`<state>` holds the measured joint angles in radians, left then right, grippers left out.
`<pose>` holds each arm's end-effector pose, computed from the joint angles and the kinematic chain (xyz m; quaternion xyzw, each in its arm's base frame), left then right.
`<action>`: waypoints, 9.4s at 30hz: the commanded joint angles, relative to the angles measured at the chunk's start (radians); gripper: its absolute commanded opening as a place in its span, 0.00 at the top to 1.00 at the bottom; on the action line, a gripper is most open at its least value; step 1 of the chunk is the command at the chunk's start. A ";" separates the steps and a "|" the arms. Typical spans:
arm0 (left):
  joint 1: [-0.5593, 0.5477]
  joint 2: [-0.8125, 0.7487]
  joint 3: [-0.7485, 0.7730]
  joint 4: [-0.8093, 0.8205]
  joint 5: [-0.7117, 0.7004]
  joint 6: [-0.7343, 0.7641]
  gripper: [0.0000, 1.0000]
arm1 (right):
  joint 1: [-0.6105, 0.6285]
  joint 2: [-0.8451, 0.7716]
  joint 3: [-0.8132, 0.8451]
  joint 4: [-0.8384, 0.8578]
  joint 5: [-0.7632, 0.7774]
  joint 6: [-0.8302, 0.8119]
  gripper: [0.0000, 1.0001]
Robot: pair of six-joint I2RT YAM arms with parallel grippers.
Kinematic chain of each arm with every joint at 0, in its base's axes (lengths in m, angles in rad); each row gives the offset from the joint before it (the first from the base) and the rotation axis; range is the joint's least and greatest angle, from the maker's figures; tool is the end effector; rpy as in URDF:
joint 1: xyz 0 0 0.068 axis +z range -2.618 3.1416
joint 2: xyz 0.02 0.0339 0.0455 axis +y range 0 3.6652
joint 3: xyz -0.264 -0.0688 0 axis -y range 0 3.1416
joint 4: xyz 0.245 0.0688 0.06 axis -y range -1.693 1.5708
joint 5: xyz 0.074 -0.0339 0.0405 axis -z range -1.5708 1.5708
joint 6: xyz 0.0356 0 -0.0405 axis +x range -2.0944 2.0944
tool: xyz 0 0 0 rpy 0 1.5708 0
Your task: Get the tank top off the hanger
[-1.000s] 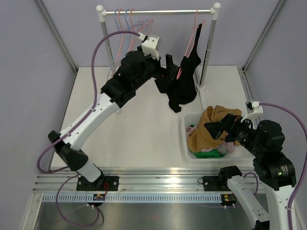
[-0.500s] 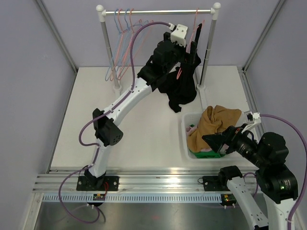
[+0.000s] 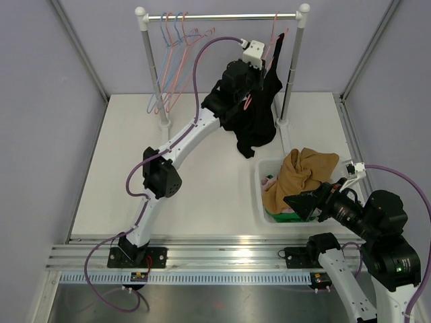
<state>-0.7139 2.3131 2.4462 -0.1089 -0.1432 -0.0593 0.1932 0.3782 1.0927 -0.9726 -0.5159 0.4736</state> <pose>0.4134 -0.3514 0.4027 0.1755 0.6762 -0.2228 0.6799 0.0181 0.0214 0.3900 -0.0471 0.7803 0.3841 0.4914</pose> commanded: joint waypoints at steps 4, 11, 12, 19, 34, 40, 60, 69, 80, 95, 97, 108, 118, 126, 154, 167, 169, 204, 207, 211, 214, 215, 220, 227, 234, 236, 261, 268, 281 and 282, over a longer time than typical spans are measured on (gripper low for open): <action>0.019 -0.011 0.066 0.104 0.004 -0.036 0.62 | -0.001 -0.002 0.026 0.012 -0.021 -0.018 0.10; 0.019 0.005 0.083 0.138 0.031 -0.050 0.67 | -0.001 0.004 0.016 0.017 -0.030 -0.023 0.10; 0.019 0.006 0.083 0.135 0.033 -0.047 0.69 | -0.001 0.002 0.018 0.015 -0.030 -0.024 0.10; 0.019 0.011 0.082 0.123 0.040 -0.039 0.88 | -0.001 0.005 0.015 0.012 -0.033 -0.027 0.10; 0.018 -0.003 0.083 0.118 0.033 -0.037 1.00 | -0.001 0.007 0.015 0.012 -0.027 -0.038 0.10; 0.011 -0.096 0.047 0.144 -0.028 -0.050 1.00 | -0.001 0.016 0.018 0.015 -0.021 -0.044 0.10; 0.013 -0.509 -0.255 -0.106 -0.128 -0.096 1.00 | -0.001 0.034 0.042 0.043 -0.041 -0.010 0.10; 0.013 -0.702 -0.395 -0.324 -0.104 -0.105 1.00 | -0.001 0.132 0.064 0.109 -0.045 -0.050 0.09; 0.001 -1.319 -1.024 -0.276 -0.006 -0.267 1.00 | -0.001 0.329 -0.034 0.590 -0.255 0.155 0.01; -0.002 -1.874 -1.589 -0.229 0.252 -0.579 1.00 | 0.540 0.720 0.044 0.767 0.394 0.113 0.11; -0.002 -1.911 -1.624 -0.238 0.222 -0.615 1.00 | 0.629 0.792 0.070 0.744 0.556 0.071 0.13; -0.002 -2.060 -1.727 -0.314 0.148 -0.695 1.00 | 0.787 1.045 0.234 0.690 0.804 -0.047 0.45; -0.002 -2.080 -1.693 -0.416 0.070 -0.668 1.00 | 0.787 1.058 0.231 0.680 0.840 -0.085 0.91; -0.002 -2.086 -1.676 -0.454 0.079 -0.645 1.00 | 0.785 1.053 0.211 0.680 0.899 -0.144 1.00; -0.001 -2.037 -1.806 0.318 0.343 -0.415 1.00 | 0.588 0.805 -0.005 0.767 0.121 0.052 1.00; -0.004 -1.683 -1.860 1.132 0.097 -0.064 0.94 | 0.788 0.786 -0.174 0.664 0.298 0.028 1.00; -0.004 -1.646 -1.840 1.232 0.068 -0.031 0.95 | 0.799 0.782 -0.236 0.669 0.365 0.049 1.00; 0.030 -1.289 -1.118 -0.135 -0.177 -0.180 1.00 | 0.842 0.570 -0.086 0.459 0.810 0.065 0.01; 0.071 -1.221 -1.038 -0.098 -0.142 -0.200 1.00 | 0.842 0.541 -0.091 0.439 0.821 0.065 0.01; 0.139 -1.068 -0.934 -0.039 -0.081 -0.244 1.00 | 0.842 0.510 -0.111 0.440 0.826 0.066 0.01; 0.179 -0.958 -0.841 -0.012 -0.053 -0.266 1.00 | 0.842 0.489 -0.122 0.439 0.829 0.062 0.01; 0.189 -0.934 -0.813 -0.005 -0.047 -0.260 1.00 | 0.842 0.485 -0.122 0.436 0.832 0.060 0.00; 0.209 -0.792 -0.673 0.025 -0.061 -0.221 1.00 | 0.844 0.459 -0.117 0.419 0.832 0.051 0.01; 0.264 -0.594 -0.437 -0.035 -0.045 -0.215 1.00 | 0.844 0.429 -0.131 0.407 0.832 0.040 0.01; 0.281 -0.589 -0.535 -0.031 -0.116 -0.244 1.00 | 0.842 0.404 -0.157 0.410 0.838 0.039 0.01; 0.284 -0.618 -0.591 -0.012 -0.113 -0.247 1.00 | 0.842 0.406 -0.155 0.414 0.833 0.034 0.00; 0.294 -1.029 -0.728 -0.197 0.074 -0.315 0.01 | 0.844 0.733 -0.086 0.520 0.778 -0.023 0.01; 0.294 -1.408 -1.053 -0.350 0.002 -0.401 0.01 | 0.842 0.948 -0.083 0.718 0.705 -0.072 0.00; 0.294 -1.885 -1.348 -0.703 -0.183 -0.251 0.01 | 0.851 1.510 0.206 0.660 0.786 -0.104 0.01; 0.294 -1.908 -1.365 -0.698 -0.197 -0.237 0.01 | 0.853 1.531 0.229 0.655 0.810 -0.099 0.01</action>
<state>-0.4236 0.4614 1.1156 -0.7673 -0.2703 -0.3744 1.0309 1.8408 1.2575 -0.3164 0.2276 0.3706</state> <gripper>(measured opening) 0.988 0.993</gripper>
